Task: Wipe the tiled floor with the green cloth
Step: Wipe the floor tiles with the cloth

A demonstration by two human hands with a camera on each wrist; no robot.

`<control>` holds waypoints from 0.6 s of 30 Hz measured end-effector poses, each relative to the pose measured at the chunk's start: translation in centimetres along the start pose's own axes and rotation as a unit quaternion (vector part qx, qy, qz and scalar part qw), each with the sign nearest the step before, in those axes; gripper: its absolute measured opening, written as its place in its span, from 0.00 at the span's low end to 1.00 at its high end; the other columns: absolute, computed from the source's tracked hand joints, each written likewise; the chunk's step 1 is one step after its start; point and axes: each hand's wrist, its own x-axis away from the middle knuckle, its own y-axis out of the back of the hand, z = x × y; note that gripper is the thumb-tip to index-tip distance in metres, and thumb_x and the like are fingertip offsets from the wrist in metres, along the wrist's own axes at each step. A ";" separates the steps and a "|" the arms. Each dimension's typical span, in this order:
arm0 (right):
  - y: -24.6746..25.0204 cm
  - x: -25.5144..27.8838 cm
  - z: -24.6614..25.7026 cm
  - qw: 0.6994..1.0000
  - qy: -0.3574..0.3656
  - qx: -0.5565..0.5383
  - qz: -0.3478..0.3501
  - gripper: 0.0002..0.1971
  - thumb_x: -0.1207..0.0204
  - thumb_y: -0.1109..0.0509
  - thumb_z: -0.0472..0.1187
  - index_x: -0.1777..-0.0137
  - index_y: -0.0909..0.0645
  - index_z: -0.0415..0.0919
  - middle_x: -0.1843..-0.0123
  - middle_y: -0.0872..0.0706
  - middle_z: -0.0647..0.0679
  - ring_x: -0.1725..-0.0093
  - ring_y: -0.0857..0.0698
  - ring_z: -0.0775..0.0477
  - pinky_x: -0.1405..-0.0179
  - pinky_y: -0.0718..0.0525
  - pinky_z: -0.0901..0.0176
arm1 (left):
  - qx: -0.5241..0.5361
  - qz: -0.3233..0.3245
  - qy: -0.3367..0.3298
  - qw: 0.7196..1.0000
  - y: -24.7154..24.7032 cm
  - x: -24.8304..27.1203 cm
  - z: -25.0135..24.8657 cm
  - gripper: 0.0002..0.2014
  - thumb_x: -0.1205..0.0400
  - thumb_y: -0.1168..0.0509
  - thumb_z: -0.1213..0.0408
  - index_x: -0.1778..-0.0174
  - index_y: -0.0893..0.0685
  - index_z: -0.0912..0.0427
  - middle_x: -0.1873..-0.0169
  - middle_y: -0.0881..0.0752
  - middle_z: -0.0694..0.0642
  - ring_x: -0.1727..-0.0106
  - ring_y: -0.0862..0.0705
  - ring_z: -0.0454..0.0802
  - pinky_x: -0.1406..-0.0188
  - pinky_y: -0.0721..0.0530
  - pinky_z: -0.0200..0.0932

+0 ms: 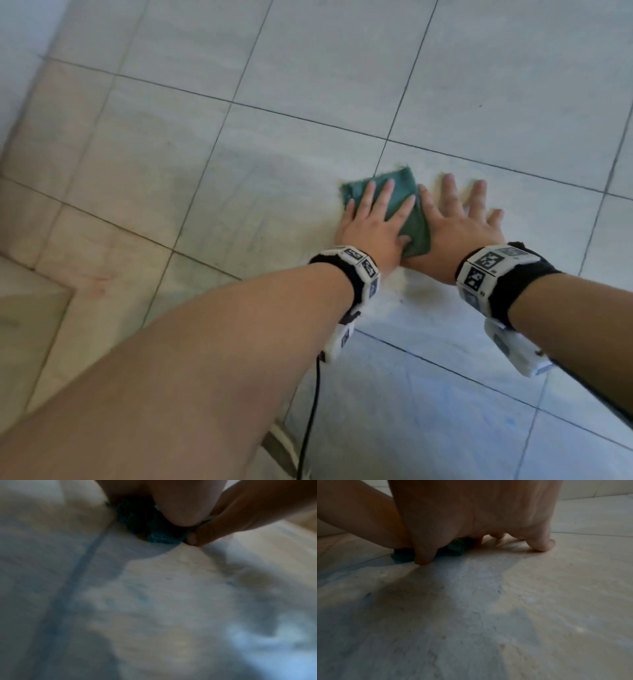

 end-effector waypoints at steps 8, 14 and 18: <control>0.1 -0.7 1.9 0.999 0.015 0.033 0.006 0.63 0.41 0.39 0.85 0.17 0.76 0.63 0.15 0.77 0.54 0.17 0.69 0.23 0.20 0.49 0.19 | 0.091 -0.028 0.218 0.971 1.3 1.3 16.0 0.32 0.11 0.51 0.46 0.12 0.56 0.45 0.13 0.62 0.56 0.13 0.61 0.62 0.16 0.53 0.63; 0.1 -0.5 2.4 0.998 0.021 0.059 0.013 0.62 0.40 0.41 0.85 0.17 0.76 0.63 0.15 0.77 0.54 0.17 0.69 0.24 0.20 0.49 0.21 | 0.107 -0.025 0.352 0.930 0.9 2.2 21.7 0.32 0.10 0.51 0.48 0.12 0.57 0.48 0.13 0.60 0.61 0.14 0.58 0.67 0.18 0.49 0.67; 0.3 -0.3 3.2 0.997 0.029 0.069 0.019 0.62 0.40 0.43 0.86 0.18 0.77 0.63 0.15 0.78 0.54 0.17 0.70 0.24 0.20 0.50 0.20 | 0.043 -0.022 0.143 0.989 0.9 1.1 11.8 0.32 0.11 0.50 0.48 0.12 0.56 0.47 0.13 0.62 0.61 0.14 0.61 0.67 0.17 0.54 0.69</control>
